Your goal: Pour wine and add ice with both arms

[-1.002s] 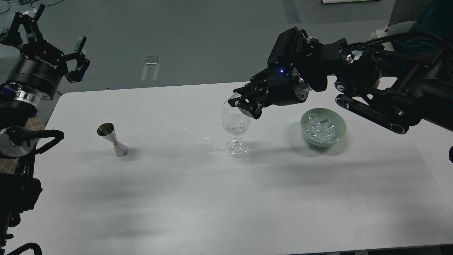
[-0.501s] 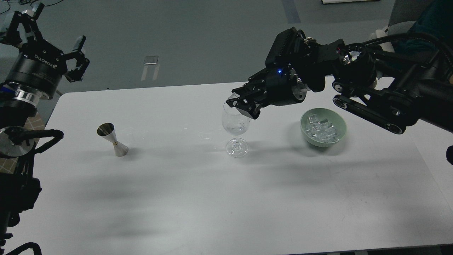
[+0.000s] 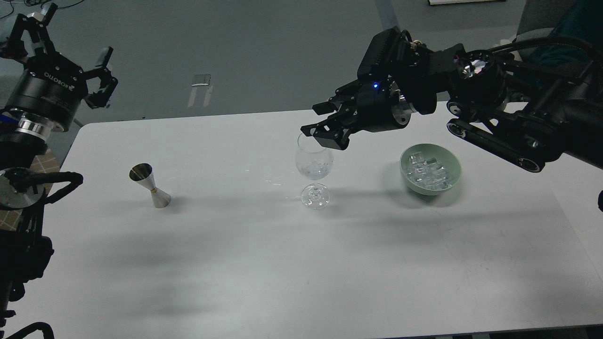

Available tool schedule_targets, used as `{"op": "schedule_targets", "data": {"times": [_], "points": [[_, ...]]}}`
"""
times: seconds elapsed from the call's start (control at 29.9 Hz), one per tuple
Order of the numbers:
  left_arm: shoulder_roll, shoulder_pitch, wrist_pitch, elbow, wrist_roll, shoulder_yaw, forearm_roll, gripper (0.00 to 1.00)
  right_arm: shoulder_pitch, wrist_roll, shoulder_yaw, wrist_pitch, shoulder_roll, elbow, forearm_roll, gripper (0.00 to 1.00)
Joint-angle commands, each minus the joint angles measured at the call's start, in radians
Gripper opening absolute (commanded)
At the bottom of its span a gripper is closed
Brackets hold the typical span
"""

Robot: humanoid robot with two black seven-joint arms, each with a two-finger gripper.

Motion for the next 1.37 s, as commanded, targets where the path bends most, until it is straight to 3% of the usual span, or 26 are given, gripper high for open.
{"op": "schedule_targets", "data": {"times": [0.0, 0.23, 0.4, 0.57, 0.8, 1.04, 1.2, 1.34], "points": [[-0.001, 0.0, 0.002, 0.0, 0.0, 0.0, 0.0, 0.98, 0.007, -0.002, 0.068, -0.053, -0.006, -0.054, 0.021, 0.99], [-0.001, 0.0, 0.003, 0.0, 0.0, 0.002, 0.0, 0.98, 0.005, -0.006, 0.142, -0.095, -0.008, -0.156, 0.285, 1.0], [0.002, 0.0, 0.005, 0.003, 0.002, 0.003, 0.002, 0.98, -0.012, -0.028, 0.18, -0.184, -0.011, -0.211, 0.532, 1.0], [0.003, -0.003, 0.005, 0.008, 0.002, 0.002, 0.0, 0.98, -0.056, -0.031, 0.182, -0.26, 0.0, -0.294, 0.966, 1.0], [0.0, -0.02, -0.006, 0.024, 0.005, 0.005, 0.0, 0.98, -0.143, -0.011, 0.209, -0.259, 0.024, -0.36, 1.297, 1.0], [-0.017, -0.063, -0.035, 0.136, 0.009, 0.047, 0.0, 0.98, -0.286, -0.006, 0.435, -0.221, 0.103, -0.366, 1.489, 1.0], [-0.023, -0.158, -0.101, 0.264, 0.009, 0.114, 0.0, 0.98, -0.378, -0.006, 0.607, -0.172, 0.182, -0.369, 1.514, 1.0], [-0.05, -0.202, -0.109, 0.291, 0.009, 0.114, 0.0, 0.98, -0.393, -0.006, 0.642, -0.169, 0.213, -0.363, 1.514, 1.0]]}}
